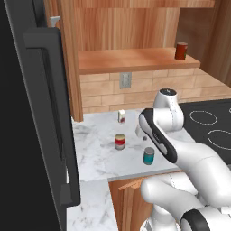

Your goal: Pick the cans from the counter and place them in their designated side in the cabinet.

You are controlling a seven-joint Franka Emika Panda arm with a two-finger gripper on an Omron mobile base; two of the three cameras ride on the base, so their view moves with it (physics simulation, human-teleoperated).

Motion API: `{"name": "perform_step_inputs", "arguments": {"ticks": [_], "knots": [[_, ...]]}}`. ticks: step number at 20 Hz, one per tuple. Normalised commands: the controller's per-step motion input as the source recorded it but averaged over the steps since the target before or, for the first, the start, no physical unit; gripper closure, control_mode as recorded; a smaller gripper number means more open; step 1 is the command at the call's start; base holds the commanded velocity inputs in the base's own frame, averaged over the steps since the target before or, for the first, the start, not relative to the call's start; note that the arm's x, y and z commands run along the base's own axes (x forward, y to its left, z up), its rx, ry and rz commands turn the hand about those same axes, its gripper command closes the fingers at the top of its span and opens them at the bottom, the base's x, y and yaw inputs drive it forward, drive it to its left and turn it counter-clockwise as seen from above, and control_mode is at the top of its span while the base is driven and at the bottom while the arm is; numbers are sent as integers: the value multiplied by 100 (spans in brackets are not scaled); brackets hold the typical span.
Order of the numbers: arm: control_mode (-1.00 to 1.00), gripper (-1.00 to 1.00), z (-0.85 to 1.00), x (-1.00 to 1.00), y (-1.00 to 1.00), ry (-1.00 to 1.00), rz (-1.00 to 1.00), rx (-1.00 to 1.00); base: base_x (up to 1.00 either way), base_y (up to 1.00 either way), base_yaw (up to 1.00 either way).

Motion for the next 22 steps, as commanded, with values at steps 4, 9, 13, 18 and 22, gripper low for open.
{"name": "perform_step_inputs", "arguments": {"ticks": [4, 9, 13, 18, 22], "knots": [[-100, -100, -16, 4, 0, 0, 0, 0, 0, 0, 0], [-100, -100, -16, 4, 0, 1, 0, 0, 0, 0, 0], [-100, -100, -17, 3, 0, 1, 0, 0, 0, 0, 0], [-100, -100, -19, 3, 0, 1, 0, 0, 0, 0, 0], [-100, -100, -20, 2, 0, 1, 0, 0, 0, 0, 0]]}}
